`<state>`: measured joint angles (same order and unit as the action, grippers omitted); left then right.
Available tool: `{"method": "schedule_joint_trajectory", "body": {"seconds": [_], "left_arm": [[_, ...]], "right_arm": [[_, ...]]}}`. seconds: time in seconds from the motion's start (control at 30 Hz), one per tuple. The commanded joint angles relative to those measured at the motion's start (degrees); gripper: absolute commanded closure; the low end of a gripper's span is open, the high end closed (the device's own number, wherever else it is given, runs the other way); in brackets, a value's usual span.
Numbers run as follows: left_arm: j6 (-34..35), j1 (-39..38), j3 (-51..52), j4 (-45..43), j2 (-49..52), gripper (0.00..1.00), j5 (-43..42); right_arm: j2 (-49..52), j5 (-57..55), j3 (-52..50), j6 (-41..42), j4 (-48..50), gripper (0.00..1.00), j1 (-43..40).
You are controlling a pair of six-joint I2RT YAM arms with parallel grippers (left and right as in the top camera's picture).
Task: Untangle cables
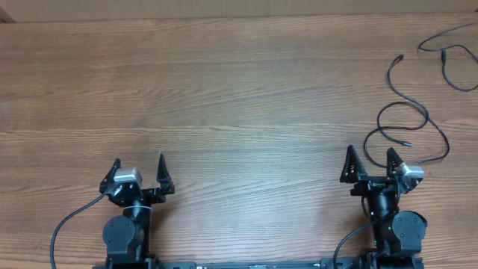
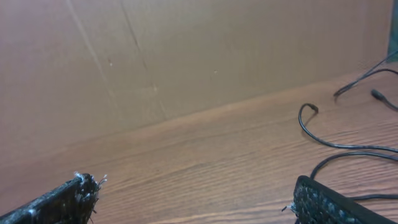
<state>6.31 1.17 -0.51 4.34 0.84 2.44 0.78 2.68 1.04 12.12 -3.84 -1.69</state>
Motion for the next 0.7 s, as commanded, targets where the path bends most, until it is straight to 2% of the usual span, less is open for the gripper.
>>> {"method": "schedule_joint_trajectory", "body": {"seconds": [0.0, 0.07, 0.33, 0.67], "left_arm": [[1.0, 0.3, 0.2, -0.1, -0.6, 0.00, 0.5], [1.0, 0.3, 0.2, -0.1, -0.6, 0.00, 0.5], [1.0, 0.3, 0.2, -0.1, -0.6, 0.00, 0.5], [1.0, 0.3, 0.2, -0.1, -0.6, 0.00, 0.5]], "right_arm": [[-0.6, 1.5, -0.6, -4.9, -0.6, 0.00, -0.3], [-0.6, 1.5, -0.6, -9.3, -0.6, 0.00, -0.3], [-0.6, -0.4, -0.6, -17.1, -0.8, 0.00, -0.3], [-0.6, -2.6, -0.6, -18.6, -1.0, 0.00, -0.3]]}}
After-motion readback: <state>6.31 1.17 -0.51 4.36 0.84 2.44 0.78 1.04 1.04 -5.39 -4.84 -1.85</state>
